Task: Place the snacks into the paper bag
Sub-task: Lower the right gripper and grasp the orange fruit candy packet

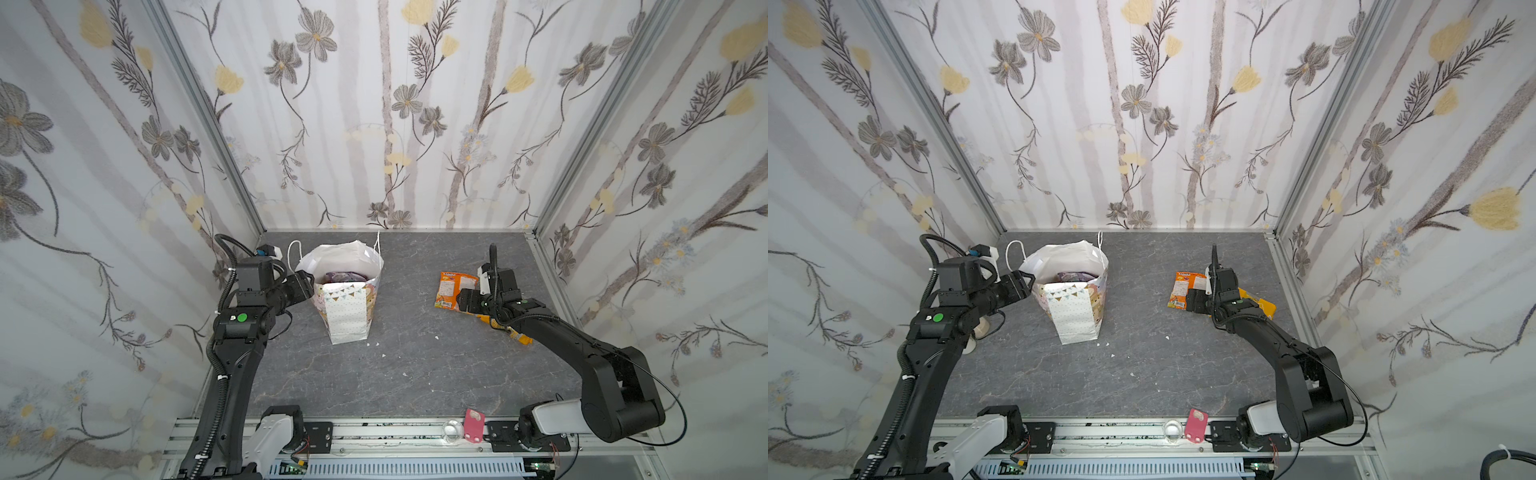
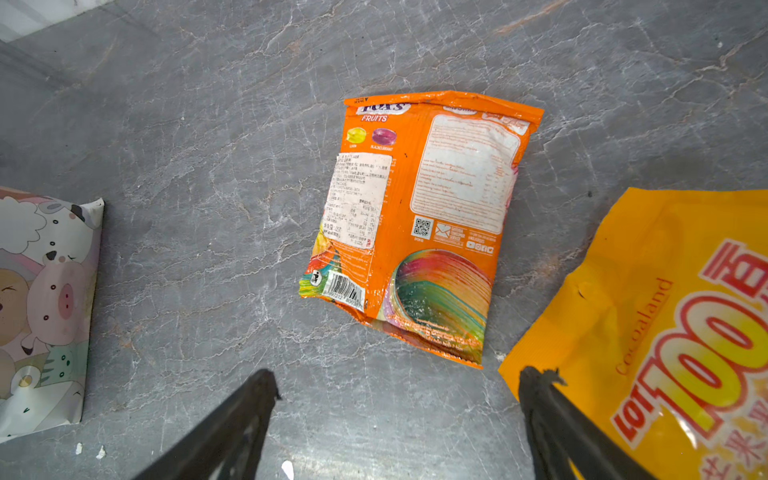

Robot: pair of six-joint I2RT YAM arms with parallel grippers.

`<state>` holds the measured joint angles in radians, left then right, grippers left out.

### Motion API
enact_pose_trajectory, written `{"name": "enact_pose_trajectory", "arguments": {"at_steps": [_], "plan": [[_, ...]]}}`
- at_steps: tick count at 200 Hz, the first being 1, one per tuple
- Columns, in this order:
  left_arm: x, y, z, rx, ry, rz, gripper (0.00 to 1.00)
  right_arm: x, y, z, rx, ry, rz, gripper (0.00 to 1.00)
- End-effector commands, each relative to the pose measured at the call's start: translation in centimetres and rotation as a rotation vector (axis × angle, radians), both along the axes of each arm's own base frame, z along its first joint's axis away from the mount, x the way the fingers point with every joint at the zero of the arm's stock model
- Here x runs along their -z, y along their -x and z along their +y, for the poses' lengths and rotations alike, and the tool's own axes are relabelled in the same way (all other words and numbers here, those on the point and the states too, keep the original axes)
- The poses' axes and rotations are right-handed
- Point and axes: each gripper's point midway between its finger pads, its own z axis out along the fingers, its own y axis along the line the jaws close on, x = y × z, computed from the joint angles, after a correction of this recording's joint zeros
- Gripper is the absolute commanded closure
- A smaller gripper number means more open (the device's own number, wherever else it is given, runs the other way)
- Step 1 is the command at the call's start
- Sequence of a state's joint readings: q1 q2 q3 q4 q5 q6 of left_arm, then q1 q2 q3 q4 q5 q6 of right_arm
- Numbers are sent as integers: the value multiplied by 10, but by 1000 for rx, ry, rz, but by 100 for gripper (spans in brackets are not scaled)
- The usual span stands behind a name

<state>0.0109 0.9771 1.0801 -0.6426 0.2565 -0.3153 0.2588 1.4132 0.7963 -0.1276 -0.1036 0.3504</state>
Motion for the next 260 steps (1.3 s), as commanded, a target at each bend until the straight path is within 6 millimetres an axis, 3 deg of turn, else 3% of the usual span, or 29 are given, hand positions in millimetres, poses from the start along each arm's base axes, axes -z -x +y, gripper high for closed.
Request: {"name": "enact_pose_trajectory", "arguments": {"at_steps": [1, 100, 104, 142, 203, 260], "plan": [[-6, -2, -2, 2, 16, -26, 33, -1, -9, 4, -10, -47, -31, 10], [-8, 0, -5, 14, 34, -30, 33, 26, -29, 7, -33, -31, 16, 14], [-8, 1, -5, 15, 35, -32, 33, 36, -30, 7, -31, -22, 41, 14], [-5, 1, -5, 13, 40, -30, 33, 52, -36, 8, -43, 2, 86, 17], [-13, -1, -6, 15, 43, -38, 33, 60, -36, 7, -39, 17, 89, 17], [-9, -3, -6, 16, 42, -25, 33, 69, -38, 11, -50, 24, 105, 23]]}}
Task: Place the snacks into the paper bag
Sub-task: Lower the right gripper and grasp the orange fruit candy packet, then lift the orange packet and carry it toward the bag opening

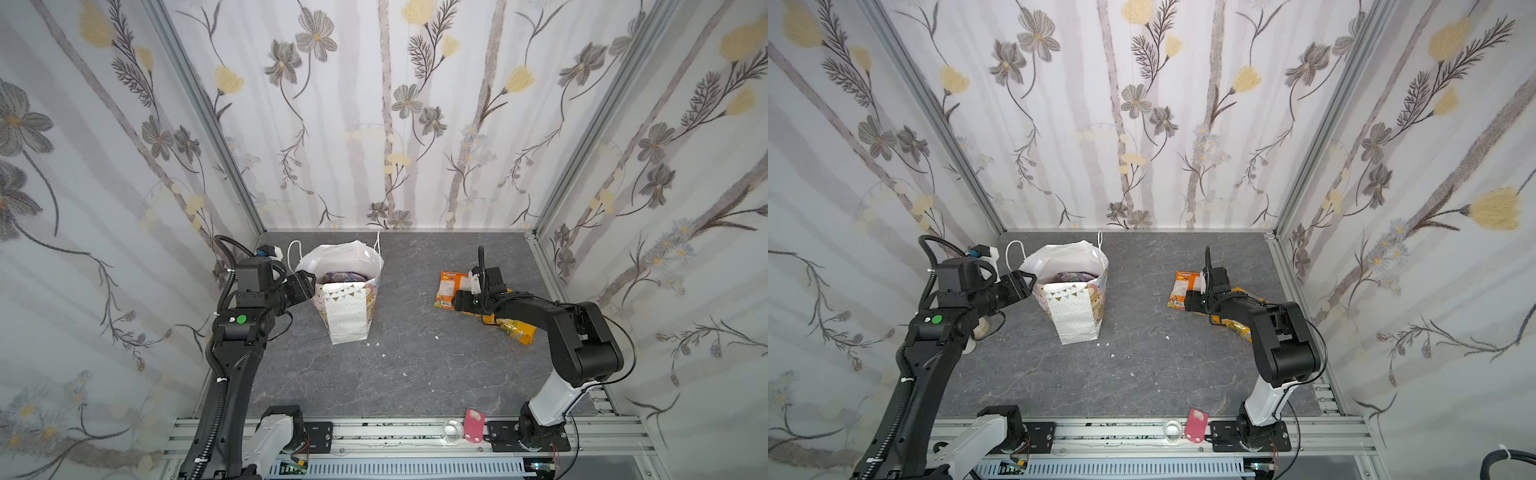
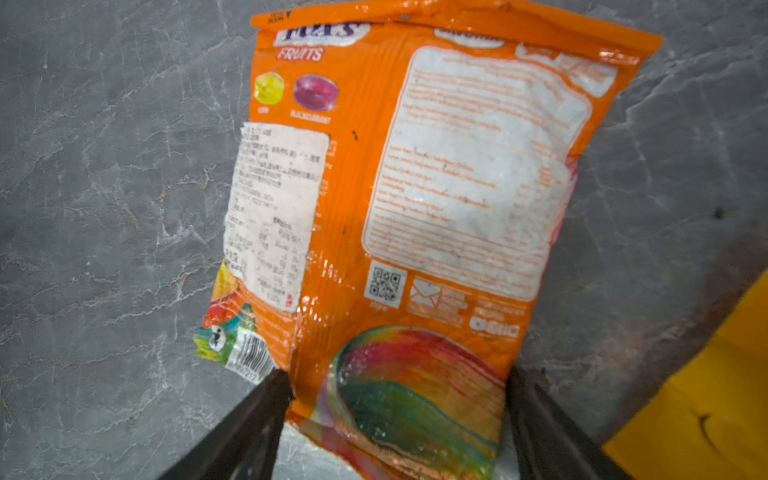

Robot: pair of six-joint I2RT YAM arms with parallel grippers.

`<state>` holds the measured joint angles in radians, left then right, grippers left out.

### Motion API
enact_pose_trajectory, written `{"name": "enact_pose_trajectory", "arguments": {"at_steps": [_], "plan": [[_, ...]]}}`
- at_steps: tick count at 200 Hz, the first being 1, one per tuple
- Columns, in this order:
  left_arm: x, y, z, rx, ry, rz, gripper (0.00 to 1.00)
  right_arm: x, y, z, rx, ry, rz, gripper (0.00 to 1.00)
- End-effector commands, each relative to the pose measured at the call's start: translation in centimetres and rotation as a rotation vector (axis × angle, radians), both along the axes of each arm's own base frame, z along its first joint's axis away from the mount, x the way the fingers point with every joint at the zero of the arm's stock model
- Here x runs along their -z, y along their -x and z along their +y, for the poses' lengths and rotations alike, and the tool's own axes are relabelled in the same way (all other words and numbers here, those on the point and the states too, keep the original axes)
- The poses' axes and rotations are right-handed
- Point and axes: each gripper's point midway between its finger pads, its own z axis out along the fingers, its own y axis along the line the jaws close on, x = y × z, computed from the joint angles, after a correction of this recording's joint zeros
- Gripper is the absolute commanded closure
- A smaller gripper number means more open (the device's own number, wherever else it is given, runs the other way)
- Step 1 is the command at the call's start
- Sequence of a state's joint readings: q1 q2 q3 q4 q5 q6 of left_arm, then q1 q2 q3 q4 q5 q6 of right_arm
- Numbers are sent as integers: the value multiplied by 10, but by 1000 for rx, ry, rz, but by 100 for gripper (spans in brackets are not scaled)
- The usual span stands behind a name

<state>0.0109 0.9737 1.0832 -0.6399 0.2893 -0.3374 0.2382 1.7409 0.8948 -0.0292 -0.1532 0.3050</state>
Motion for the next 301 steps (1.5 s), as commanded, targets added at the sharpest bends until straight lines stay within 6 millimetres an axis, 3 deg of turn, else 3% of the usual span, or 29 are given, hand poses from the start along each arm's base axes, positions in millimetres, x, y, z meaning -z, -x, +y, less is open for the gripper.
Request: {"name": "enact_pose_trajectory", "arguments": {"at_steps": [1, 26, 120, 154, 279, 284, 301], "plan": [[-6, -4, -1, 2, 6, -21, 33, -1, -5, 2, -5, 4, -17, 23], [-7, -6, -1, 6, 2, -21, 33, 3, -6, 4, -7, 3, -5, 33], [-9, -9, -2, 14, 2, -19, 33, 6, -3, 7, -16, -5, 13, 85], [-9, -7, -2, 16, -2, -21, 33, 1, -1, 9, -18, -5, 7, 97], [-7, 3, -2, 27, -16, -26, 33, -40, 17, 23, -52, -35, -44, 100], [-7, 3, -2, 27, -17, -27, 33, -53, 17, 24, -53, -46, -72, 100], [-7, 4, -2, 28, -14, -30, 33, -64, 21, 27, -61, -54, -89, 100]]}}
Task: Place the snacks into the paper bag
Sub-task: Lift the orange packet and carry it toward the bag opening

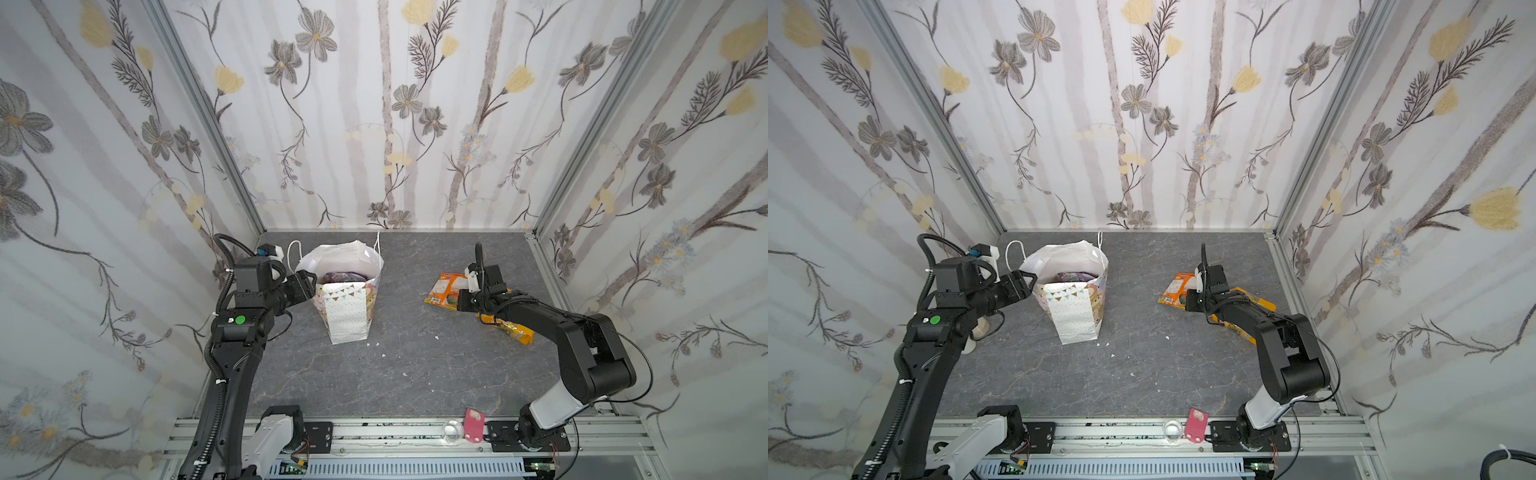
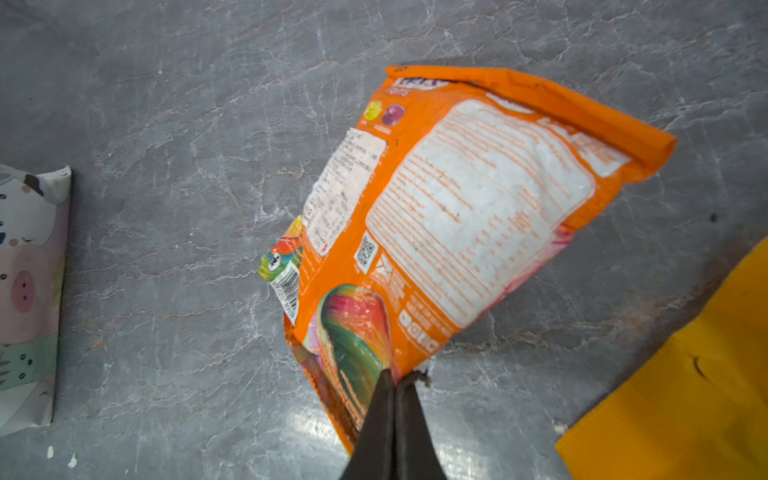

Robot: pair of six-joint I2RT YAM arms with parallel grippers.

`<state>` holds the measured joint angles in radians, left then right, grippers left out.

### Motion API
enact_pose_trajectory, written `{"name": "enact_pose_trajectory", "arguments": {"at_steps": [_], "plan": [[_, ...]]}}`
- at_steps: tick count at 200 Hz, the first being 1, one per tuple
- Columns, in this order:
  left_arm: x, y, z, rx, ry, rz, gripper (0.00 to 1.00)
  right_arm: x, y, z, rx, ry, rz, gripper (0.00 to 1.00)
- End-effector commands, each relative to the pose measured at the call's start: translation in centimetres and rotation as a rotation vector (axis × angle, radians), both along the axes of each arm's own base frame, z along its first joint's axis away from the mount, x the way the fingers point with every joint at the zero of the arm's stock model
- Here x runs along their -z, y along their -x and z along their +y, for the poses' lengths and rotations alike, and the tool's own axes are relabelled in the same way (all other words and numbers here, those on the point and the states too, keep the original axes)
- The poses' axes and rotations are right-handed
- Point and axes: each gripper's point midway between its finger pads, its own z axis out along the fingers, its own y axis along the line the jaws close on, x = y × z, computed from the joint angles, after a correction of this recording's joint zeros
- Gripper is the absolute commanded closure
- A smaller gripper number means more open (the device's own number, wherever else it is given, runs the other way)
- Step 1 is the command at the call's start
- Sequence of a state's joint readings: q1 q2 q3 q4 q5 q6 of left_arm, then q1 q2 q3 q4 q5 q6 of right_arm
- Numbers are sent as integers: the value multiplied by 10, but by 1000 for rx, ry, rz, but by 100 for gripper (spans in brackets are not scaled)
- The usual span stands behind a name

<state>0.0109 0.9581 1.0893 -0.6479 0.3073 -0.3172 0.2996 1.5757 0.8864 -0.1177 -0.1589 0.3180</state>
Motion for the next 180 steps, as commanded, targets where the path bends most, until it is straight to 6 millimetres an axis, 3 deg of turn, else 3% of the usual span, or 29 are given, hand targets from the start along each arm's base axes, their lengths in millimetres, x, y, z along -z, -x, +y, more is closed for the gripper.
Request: {"name": "enact_pose_trajectory", "arguments": {"at_steps": [1, 180], "plan": [[-1, 0, 1, 2, -8, -14, 33, -16, 2, 5, -6, -25, -27, 100], [-3, 8, 2, -1, -22, -41, 33, -100, 25, 34, -76, -159, -169, 100]]}}
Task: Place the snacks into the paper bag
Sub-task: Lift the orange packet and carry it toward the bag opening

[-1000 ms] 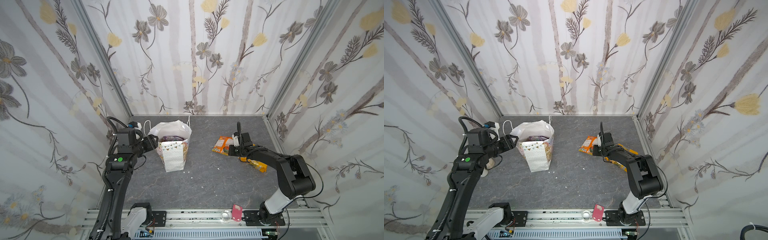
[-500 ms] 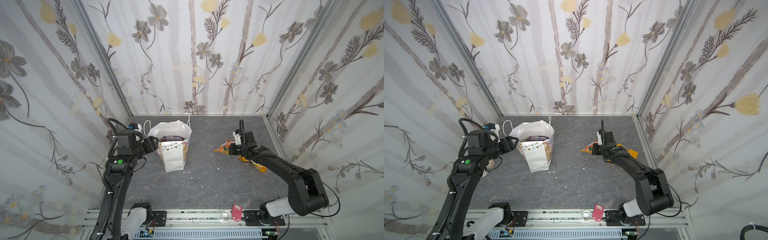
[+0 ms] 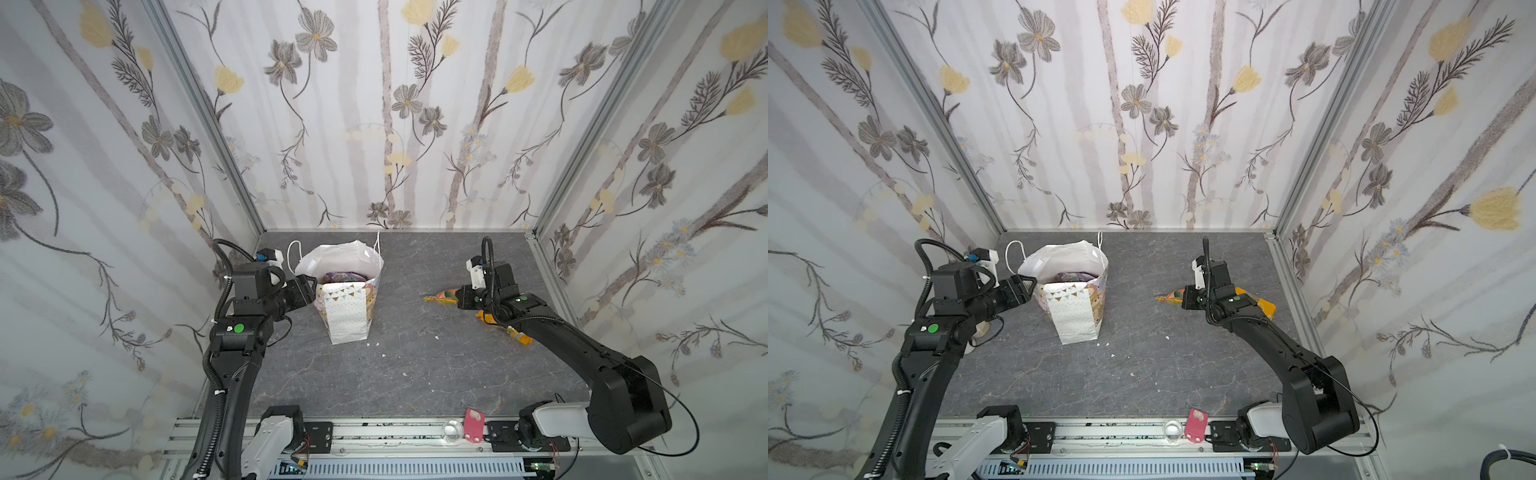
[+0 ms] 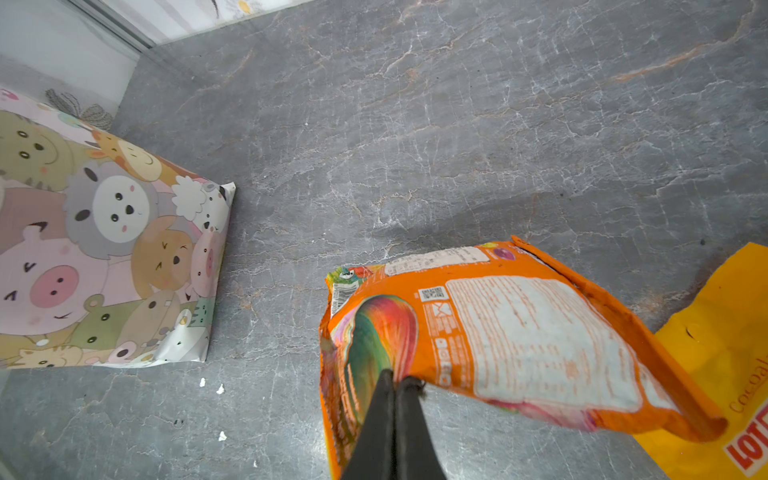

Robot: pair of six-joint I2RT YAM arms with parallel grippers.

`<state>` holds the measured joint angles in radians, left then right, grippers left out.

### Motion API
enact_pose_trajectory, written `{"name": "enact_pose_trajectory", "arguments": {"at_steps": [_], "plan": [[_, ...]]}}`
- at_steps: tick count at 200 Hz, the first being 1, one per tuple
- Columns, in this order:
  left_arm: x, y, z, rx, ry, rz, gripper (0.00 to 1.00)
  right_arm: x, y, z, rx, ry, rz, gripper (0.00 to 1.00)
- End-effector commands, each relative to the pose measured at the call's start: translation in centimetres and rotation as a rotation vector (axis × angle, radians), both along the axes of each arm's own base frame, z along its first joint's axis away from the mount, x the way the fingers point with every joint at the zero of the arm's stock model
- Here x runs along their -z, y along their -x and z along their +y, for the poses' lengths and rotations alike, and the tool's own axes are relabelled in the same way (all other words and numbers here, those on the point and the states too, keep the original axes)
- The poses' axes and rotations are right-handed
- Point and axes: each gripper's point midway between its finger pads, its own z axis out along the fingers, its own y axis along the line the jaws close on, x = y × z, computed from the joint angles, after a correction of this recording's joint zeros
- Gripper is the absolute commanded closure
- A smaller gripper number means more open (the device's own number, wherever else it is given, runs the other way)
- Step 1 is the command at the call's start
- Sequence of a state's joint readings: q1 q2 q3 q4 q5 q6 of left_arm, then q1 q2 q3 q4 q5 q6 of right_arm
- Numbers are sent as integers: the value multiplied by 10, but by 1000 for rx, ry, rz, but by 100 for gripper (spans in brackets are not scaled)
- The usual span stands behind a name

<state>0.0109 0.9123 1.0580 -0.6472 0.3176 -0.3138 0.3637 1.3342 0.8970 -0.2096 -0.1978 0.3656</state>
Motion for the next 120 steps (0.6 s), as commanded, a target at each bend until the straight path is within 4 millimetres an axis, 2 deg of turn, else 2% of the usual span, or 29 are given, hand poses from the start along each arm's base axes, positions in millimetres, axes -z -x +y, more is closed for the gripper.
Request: {"name": "enact_pose_trajectory", "arguments": {"at_steps": [1, 48, 80, 120], "plan": [[-3, -2, 4, -13, -26, -24, 33, -21, -2, 10, -23, -55, -47, 100], [-2, -3, 7, -32, -31, -24, 32, -57, 8, 45, -127, -153, -118, 100], [0, -6, 5, -30, -10, -17, 31, -96, 16, 63, -181, -219, -193, 100], [-1, -14, 5, -42, 10, -16, 30, -143, 41, 99, -315, -266, -289, 100]]}}
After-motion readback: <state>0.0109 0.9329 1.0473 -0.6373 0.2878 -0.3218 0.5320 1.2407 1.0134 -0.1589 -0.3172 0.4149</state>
